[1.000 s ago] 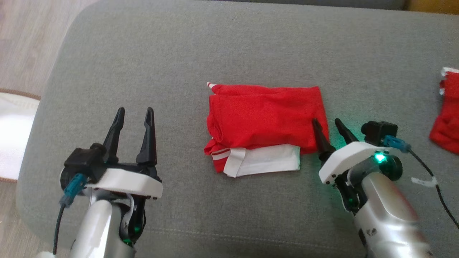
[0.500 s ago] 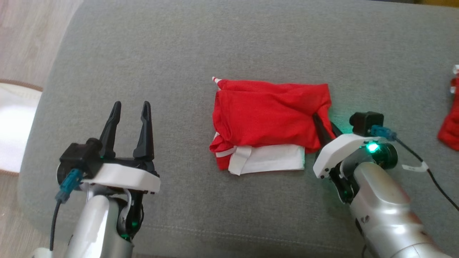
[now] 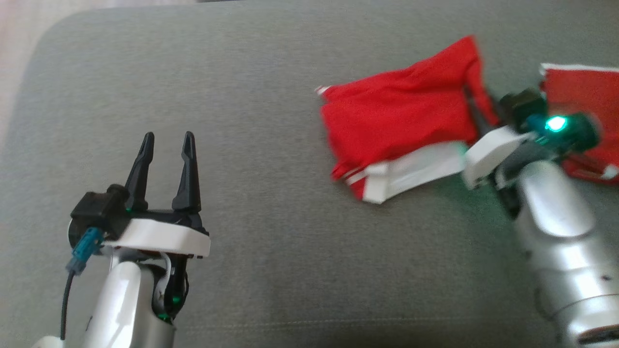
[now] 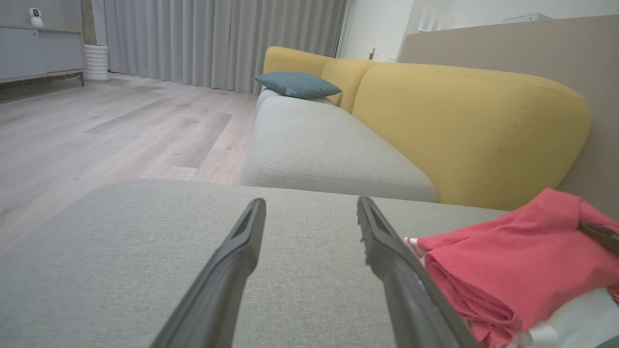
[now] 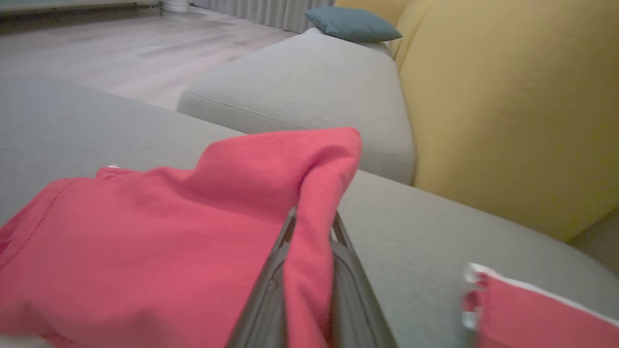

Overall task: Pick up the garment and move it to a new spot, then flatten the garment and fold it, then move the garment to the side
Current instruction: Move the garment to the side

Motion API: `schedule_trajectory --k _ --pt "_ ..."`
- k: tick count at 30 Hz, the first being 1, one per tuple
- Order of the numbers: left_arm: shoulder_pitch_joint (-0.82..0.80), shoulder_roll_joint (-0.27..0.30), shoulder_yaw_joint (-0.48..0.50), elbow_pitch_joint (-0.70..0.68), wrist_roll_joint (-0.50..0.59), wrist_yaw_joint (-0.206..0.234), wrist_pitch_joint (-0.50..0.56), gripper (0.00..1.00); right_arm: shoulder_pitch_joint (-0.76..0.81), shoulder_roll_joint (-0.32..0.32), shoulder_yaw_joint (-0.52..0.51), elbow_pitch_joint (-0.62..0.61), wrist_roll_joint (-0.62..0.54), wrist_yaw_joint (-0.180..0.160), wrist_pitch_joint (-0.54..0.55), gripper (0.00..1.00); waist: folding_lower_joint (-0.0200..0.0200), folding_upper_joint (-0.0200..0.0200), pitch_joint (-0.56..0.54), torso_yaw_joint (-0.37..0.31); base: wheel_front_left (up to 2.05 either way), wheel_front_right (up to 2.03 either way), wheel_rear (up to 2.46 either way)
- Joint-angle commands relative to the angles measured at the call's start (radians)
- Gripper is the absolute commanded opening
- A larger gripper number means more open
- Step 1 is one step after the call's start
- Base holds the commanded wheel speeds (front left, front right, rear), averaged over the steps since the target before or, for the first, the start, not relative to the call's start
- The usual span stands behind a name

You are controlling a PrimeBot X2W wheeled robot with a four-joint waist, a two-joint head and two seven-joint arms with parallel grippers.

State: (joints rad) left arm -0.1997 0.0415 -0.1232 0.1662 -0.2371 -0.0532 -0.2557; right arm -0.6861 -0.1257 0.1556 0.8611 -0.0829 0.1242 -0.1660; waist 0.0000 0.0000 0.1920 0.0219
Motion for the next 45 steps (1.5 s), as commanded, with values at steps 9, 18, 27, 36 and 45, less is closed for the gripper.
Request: schedule_trajectory --k 9,18,27,36,45 --pt "-0.082 0.009 0.035 -0.049 0.024 -0.017 -0.006 1.00 -0.039 -0.257 0.031 -0.253 -0.025 0.007 0.148 0.00 0.0000 0.0000 0.080 -0.102 0.00 0.00 0.00" --pt "-0.126 0.009 0.048 -0.052 0.040 -0.039 -0.006 1.00 0.017 -0.431 -0.097 -0.416 0.017 0.007 0.295 0.00 0.0000 0.0000 0.153 -0.127 0.00 0.00 0.00" --pt "-0.139 0.009 0.056 -0.046 0.054 -0.056 -0.006 1.00 0.077 -0.388 -0.201 -0.501 -0.014 0.007 0.375 0.00 0.0000 0.0000 0.184 -0.128 0.00 0.00 0.00" --pt "-0.135 0.009 0.068 -0.034 0.056 -0.063 -0.006 1.00 0.096 -0.321 -0.261 -0.584 -0.036 0.007 0.385 1.00 0.0000 0.0000 0.178 -0.132 0.00 0.00 0.00" --pt "-0.135 0.009 0.062 -0.021 0.040 -0.063 -0.006 1.00 0.086 -0.280 -0.241 -0.648 -0.045 0.007 0.377 1.00 0.0000 0.0000 0.146 -0.123 0.00 0.00 0.00"
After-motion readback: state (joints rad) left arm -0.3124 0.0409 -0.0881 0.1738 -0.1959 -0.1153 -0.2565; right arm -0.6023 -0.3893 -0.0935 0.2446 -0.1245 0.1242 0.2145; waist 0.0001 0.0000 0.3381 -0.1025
